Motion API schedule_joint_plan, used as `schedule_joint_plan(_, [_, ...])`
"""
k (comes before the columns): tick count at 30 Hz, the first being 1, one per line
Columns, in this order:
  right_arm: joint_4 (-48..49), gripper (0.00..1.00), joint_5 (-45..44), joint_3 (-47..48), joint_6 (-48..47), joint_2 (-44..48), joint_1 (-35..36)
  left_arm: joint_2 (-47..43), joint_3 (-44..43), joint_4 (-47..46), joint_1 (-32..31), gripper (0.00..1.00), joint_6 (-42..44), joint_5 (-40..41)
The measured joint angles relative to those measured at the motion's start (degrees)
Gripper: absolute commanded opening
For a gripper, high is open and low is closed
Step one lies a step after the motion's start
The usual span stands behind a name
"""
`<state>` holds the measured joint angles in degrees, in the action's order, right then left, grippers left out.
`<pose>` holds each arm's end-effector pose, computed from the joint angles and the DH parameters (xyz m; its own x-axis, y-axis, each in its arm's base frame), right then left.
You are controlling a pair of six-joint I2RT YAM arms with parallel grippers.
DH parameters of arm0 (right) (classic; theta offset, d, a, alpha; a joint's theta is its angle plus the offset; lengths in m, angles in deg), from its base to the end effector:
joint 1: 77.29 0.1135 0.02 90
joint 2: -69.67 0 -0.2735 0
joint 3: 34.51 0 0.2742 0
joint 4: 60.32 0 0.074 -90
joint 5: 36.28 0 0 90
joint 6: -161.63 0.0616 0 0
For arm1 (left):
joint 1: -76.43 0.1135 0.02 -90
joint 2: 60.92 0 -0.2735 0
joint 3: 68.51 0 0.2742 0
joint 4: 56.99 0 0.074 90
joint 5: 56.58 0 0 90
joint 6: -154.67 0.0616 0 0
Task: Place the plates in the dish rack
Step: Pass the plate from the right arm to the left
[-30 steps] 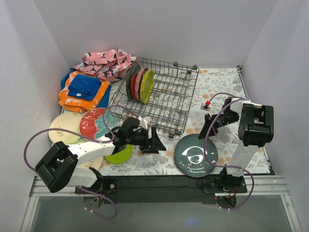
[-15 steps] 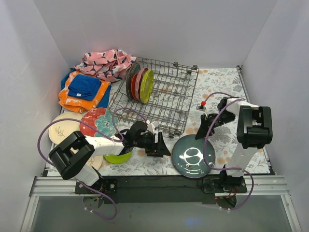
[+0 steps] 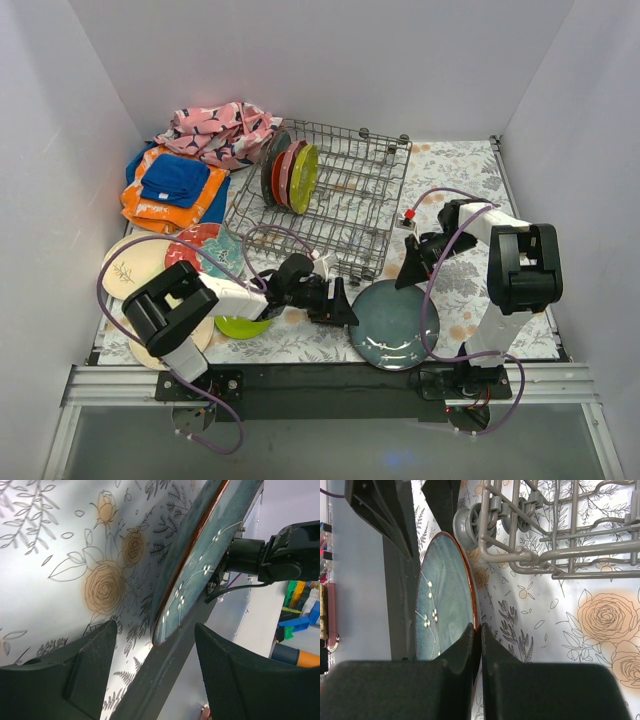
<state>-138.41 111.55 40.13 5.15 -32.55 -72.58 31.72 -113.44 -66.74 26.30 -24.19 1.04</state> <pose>0.2868 0.0760 0.1510 -0.5518 -0.5353 -0.6395 -0.8064 0.1468 0.5729 0.1775 -0.2640 0.1064 -0.9265 -0.2079 0.3137 -0.3760 0.4763 -0.7948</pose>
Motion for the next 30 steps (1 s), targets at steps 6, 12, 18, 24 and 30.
schedule_joint_plan(6, [0.50, 0.01, 0.72, 0.00, 0.57, 0.59, 0.70, 3.65, -1.49, -1.99, -1.75, 0.54, 0.57, 0.00])
schedule_joint_plan(12, [1.14, 0.01, 1.90, -0.02, 1.01, 0.74, 1.40, 5.44, -2.58, -2.36, -2.97, 0.43, 0.87, 0.02])
schedule_joint_plan(18, [1.49, 0.01, 3.61, -1.11, 1.57, 2.23, 2.43, 5.29, -2.58, -2.89, -3.17, 0.19, 1.16, 0.72])
schedule_joint_plan(24, [2.64, 0.01, 4.96, -1.53, 2.25, 2.54, 2.95, 2.45, -2.14, -2.89, -3.63, 0.00, 2.69, 0.87])
schedule_joint_plan(30, [1.38, 0.26, 7.28, -1.90, 2.86, 4.04, 3.39, -3.19, -1.14, 2.01, -3.67, 0.00, 3.87, 1.75])
